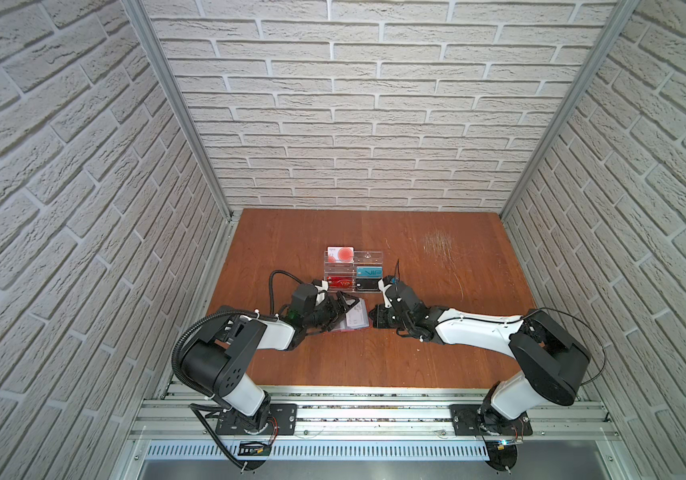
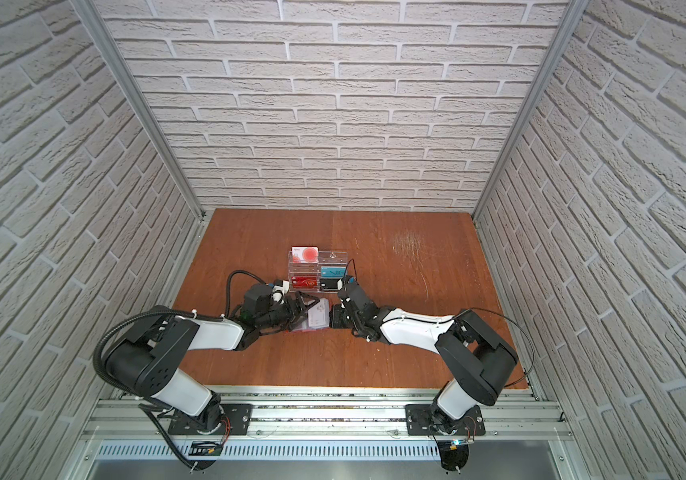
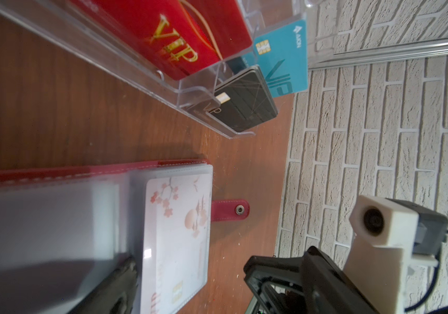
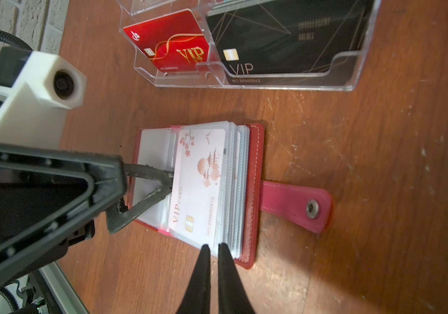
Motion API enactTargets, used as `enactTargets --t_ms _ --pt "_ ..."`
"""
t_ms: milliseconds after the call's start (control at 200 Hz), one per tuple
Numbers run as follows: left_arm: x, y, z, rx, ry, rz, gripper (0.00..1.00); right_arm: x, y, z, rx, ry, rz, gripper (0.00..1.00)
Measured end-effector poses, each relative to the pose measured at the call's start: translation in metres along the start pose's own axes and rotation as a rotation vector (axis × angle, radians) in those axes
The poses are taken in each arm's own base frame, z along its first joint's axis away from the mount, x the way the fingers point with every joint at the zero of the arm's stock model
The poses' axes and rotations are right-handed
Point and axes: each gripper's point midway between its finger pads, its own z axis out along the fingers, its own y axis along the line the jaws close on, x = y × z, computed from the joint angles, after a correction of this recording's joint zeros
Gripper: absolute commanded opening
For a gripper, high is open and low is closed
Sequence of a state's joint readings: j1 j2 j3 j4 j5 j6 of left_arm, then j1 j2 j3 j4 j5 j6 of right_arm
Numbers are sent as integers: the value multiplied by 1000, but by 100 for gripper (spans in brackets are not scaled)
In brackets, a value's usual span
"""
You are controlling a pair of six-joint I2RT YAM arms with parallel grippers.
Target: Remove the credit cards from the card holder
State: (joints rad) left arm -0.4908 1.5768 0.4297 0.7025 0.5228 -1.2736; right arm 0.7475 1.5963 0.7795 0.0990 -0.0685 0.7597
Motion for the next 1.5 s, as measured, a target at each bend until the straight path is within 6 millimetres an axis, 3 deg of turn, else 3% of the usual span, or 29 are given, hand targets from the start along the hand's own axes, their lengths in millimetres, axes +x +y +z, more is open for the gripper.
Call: enactTargets --t_ms 270,1210,1500 --pt "2 1 -1 8 -1 5 92 16 -13 28 45 74 6 8" --pt "12 0 -11 88 -4 70 90 10 -8 36 24 56 21 6" --pt "8 -12 -17 133 -26 99 90 9 -6 38 7 52 26 6"
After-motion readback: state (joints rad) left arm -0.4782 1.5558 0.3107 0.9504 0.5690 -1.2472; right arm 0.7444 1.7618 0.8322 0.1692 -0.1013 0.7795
